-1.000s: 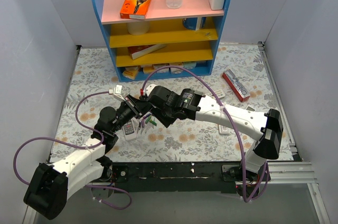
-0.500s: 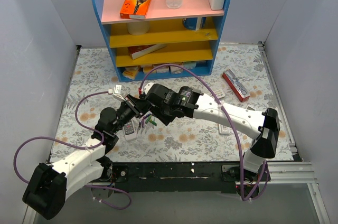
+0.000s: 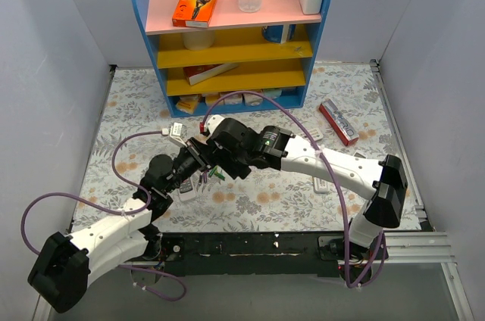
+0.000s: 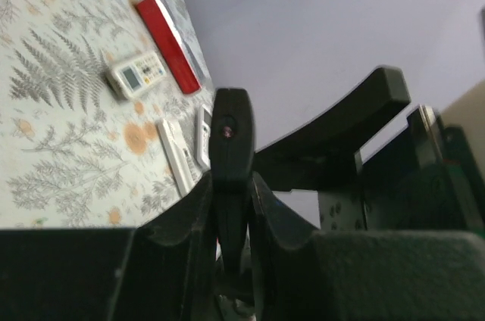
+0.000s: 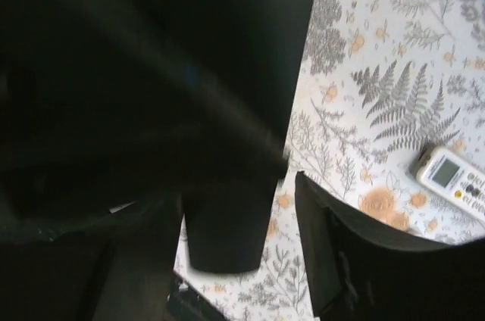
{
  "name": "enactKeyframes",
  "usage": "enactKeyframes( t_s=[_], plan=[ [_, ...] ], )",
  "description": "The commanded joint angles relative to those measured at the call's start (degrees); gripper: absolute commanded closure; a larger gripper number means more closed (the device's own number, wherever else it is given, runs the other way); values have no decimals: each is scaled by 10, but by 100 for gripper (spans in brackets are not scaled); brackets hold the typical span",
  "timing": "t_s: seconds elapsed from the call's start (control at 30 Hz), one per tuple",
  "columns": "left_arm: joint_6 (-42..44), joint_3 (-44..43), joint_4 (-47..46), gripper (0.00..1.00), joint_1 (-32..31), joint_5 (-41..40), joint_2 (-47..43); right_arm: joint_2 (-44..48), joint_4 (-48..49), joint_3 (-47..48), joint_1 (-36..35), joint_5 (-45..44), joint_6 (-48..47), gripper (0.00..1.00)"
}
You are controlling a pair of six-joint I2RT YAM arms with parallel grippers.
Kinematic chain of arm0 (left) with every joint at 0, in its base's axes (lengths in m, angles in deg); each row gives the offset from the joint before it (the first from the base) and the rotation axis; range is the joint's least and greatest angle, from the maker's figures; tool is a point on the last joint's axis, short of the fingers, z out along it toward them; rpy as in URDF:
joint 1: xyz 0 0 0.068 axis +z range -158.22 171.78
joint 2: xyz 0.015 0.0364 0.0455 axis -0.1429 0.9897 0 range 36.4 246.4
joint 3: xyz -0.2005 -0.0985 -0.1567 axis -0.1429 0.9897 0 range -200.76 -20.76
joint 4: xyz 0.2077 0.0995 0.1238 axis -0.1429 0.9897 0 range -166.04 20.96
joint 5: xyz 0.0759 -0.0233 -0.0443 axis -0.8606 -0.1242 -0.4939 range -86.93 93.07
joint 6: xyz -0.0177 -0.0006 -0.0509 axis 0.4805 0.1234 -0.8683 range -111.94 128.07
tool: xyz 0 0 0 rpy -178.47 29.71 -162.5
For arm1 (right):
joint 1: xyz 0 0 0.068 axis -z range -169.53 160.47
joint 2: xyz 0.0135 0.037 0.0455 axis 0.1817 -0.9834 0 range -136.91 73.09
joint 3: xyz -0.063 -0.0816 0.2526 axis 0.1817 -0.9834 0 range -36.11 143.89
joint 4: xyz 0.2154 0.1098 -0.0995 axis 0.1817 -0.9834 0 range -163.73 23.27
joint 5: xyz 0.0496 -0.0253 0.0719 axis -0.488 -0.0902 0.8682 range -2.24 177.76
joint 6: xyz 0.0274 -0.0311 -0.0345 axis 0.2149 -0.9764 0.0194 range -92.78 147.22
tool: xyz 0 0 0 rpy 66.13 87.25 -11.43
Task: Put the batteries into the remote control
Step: Place the remote control at the center of the board.
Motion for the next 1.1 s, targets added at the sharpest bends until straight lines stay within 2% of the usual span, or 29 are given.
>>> enactKeyframes(
  t_s=[0.0,0.1,0.27,0.33,0.47,0.53,0.57,0.63,0.67,0.77,0.8,0.87,0.9,1.07],
  plan=[
    [10,-50,53,100,-29,41,-20,59,174,-57,14,8,17,30],
    [9,-53,51,100,-29,46,-7,88,198,-102,21,20,23,23],
    [4,-65,54,100,-28,48,7,98,196,-114,27,11,25,23],
    [9,-75,67,100,-29,48,11,100,195,-119,28,12,24,27],
    [13,-77,76,96,-29,40,6,107,194,-140,31,19,23,45],
    [14,-79,79,95,-29,36,4,114,191,-157,34,25,25,51],
    [14,-82,82,90,-29,34,4,116,190,-165,36,26,26,59],
    [18,-86,94,77,-28,31,4,129,190,-179,39,29,31,67],
    [24,-92,99,62,-29,28,2,133,189,-197,45,30,34,74],
    [48,-106,144,39,-28,3,-8,156,186,-243,64,25,50,80],
    [57,-120,159,24,-29,-6,-10,167,185,-259,72,24,55,80],
    [79,-133,223,11,-28,-50,-19,179,183,-288,103,26,74,80],
    [84,-148,247,2,-29,-71,-29,191,181,-319,117,30,81,80],
    [125,-187,405,2,-29,-204,-59,209,183,-408,216,32,125,80]
  ],
)
